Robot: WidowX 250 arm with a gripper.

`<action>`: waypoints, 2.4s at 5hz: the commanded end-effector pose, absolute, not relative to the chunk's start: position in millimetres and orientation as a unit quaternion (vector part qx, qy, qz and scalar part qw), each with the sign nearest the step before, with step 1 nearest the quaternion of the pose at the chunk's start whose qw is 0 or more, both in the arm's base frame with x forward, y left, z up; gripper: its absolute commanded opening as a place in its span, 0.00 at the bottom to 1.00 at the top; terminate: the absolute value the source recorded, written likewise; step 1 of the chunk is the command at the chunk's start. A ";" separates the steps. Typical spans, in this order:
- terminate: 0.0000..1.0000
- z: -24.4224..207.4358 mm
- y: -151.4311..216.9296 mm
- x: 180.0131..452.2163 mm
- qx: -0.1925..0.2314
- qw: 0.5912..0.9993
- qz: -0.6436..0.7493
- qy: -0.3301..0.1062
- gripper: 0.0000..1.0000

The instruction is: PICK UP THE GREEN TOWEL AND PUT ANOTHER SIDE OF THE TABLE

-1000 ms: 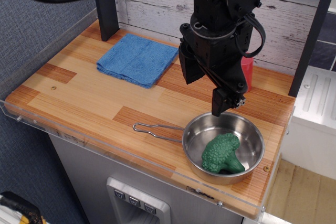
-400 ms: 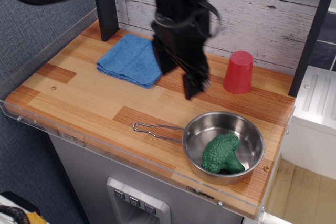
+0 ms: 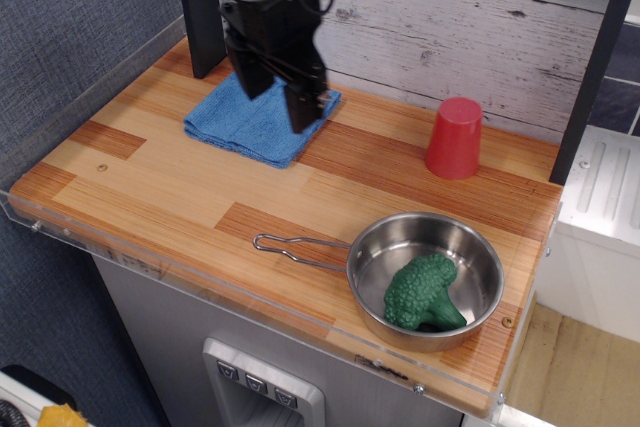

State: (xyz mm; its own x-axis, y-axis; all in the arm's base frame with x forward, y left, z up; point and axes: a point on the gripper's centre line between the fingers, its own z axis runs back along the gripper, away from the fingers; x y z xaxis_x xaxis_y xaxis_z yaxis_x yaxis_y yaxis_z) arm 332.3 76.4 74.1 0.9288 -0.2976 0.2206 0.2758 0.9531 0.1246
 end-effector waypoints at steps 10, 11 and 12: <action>0.00 20.8 120.9 316.2 0.029 0.989 -0.126 -0.070 0.00; 0.00 19.8 109.4 304.1 0.040 0.988 -0.133 -0.061 0.00; 0.00 18.5 94.3 293.7 0.038 0.987 -0.146 -0.058 0.00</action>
State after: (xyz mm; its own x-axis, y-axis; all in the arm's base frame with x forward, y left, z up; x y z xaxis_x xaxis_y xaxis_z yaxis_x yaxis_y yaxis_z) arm 292.7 92.7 8.5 0.9553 -0.2851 0.0785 0.2797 0.9573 0.0732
